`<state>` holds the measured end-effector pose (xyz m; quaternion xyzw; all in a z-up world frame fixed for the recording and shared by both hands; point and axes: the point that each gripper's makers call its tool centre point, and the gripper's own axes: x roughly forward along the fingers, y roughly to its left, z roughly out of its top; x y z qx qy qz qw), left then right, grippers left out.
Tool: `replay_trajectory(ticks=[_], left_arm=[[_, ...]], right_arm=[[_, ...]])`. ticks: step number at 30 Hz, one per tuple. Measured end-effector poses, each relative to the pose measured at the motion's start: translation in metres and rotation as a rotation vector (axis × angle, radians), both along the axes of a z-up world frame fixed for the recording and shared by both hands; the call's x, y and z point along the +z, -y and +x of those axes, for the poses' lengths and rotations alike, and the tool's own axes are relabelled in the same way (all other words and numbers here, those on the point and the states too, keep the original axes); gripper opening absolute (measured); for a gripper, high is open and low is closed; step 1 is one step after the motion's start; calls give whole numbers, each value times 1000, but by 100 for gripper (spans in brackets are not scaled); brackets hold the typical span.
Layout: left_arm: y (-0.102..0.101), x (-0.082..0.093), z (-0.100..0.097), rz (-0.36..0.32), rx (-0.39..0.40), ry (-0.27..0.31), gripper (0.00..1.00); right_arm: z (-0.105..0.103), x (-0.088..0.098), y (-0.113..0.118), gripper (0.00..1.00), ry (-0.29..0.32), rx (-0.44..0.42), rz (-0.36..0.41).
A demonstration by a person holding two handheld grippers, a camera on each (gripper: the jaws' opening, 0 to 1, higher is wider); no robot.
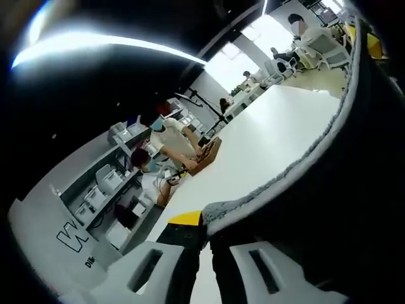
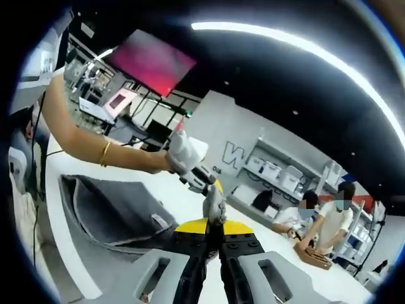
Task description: Open the folded towel by lifting each exposed corner and separating the folded layers until the towel lies flat within the target outline without major curled edges
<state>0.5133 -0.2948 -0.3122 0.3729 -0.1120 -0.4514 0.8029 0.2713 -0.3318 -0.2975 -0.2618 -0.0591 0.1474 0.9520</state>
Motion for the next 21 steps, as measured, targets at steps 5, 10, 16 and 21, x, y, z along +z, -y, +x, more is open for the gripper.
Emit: replay_trajectory(ticks=[5,10,16,21], left_arm=[[12,-7,-1,8,-6,-13,3],[24,-22,-6,30,-18,-30,3],[42,-34,-11,33,-33,-34,3],[57,-48,-12,34,-43,-66,3]], right_arm=[[-3,-10,8,0,-20,-17,24],[-9,-29,18,0,-54,-48,77],[-14,-49,26,0,-95,-92,90],[-18,-61,34,0,-118,-121,116]])
